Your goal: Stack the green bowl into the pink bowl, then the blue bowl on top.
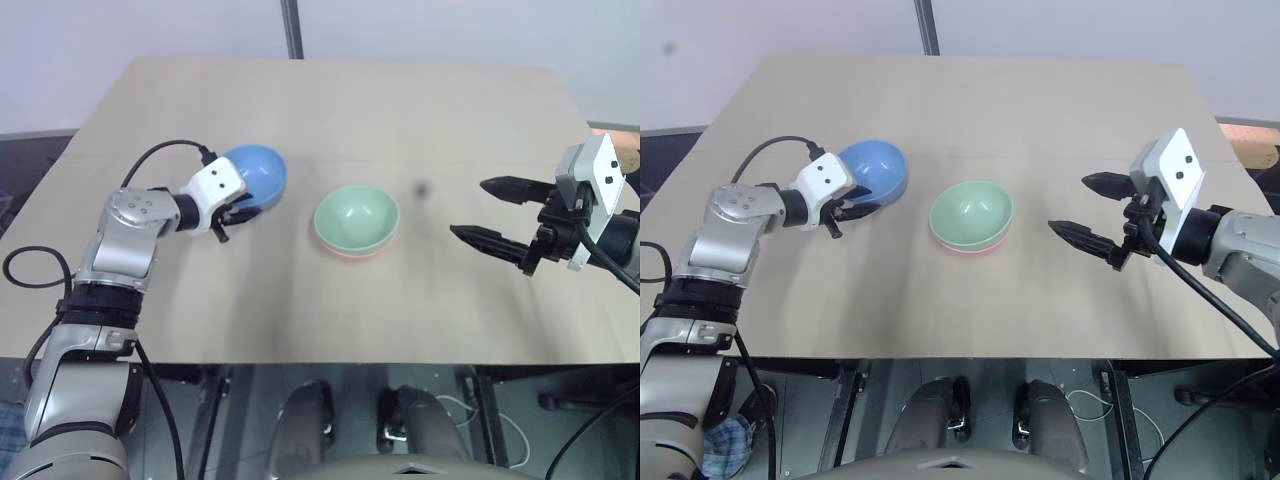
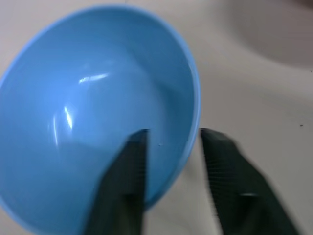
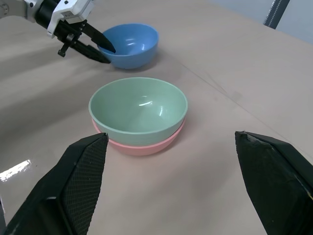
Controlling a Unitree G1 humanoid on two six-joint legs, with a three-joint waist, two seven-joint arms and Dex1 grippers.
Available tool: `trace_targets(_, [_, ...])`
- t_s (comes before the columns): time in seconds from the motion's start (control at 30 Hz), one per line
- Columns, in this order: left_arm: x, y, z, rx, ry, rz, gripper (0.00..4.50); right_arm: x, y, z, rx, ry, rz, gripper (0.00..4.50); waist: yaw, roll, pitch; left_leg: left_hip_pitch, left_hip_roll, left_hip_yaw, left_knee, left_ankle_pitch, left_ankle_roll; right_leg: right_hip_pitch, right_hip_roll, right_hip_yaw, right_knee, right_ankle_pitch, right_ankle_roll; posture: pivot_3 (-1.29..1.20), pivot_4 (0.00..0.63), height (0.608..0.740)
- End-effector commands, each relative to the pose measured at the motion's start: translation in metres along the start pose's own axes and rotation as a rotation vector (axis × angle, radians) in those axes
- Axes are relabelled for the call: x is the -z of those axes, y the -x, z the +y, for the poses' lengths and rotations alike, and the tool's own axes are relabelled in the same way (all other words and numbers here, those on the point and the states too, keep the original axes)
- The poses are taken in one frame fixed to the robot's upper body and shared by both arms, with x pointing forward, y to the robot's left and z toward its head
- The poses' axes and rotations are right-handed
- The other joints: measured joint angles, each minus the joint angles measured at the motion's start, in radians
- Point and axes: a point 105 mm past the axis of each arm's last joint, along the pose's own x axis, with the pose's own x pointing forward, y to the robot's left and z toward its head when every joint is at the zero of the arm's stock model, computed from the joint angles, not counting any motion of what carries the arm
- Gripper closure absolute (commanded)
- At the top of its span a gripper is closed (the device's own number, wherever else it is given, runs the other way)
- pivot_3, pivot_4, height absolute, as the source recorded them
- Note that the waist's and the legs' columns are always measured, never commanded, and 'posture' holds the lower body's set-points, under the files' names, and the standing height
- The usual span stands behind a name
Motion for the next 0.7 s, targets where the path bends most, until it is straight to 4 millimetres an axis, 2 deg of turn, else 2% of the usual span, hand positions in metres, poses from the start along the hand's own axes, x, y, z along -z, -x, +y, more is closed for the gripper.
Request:
trace_targets(0.03, [-0.008,0.004,0.007,-0.023,-0.023,-0.024,4.40,-0.008,0.003,0.002,0.002,0.049,-0.021,0.00,0.000,0.000,0.000,0.000,0.000,0.000,0.000,0.000,0.000,0.000,0.000,0.000,0.000,0.000,0.000,0.00,0.150,0.740])
trace_targets(0.23, [-0.016,0.005,0.007,-0.006,-0.045,-0.054,4.40,-0.011,0.004,0.003,-0.005,0.048,-0.032,0.00,0.001,0.000,0.000,0.000,0.000,0.000,0.001,0.000,0.000,0.000,0.000,0.000,0.001,0.000,0.000,0.00,0.150,0.740])
trace_targets(0.43, [-0.048,0.008,0.006,0.046,-0.110,-0.150,4.40,-0.012,0.009,0.001,-0.010,0.053,-0.032,0.00,0.003,0.000,0.000,-0.001,0.000,-0.001,0.002,0.000,0.000,0.000,0.000,-0.001,0.001,0.000,0.000,0.00,0.150,0.740])
trace_targets(0.7, [-0.085,0.011,-0.006,0.215,-0.260,-0.214,4.40,-0.017,0.020,0.003,-0.042,0.063,-0.043,0.00,0.004,0.000,0.000,-0.001,0.000,-0.001,0.005,0.000,0.000,0.001,0.001,-0.001,0.002,0.000,0.000,0.00,0.150,0.740])
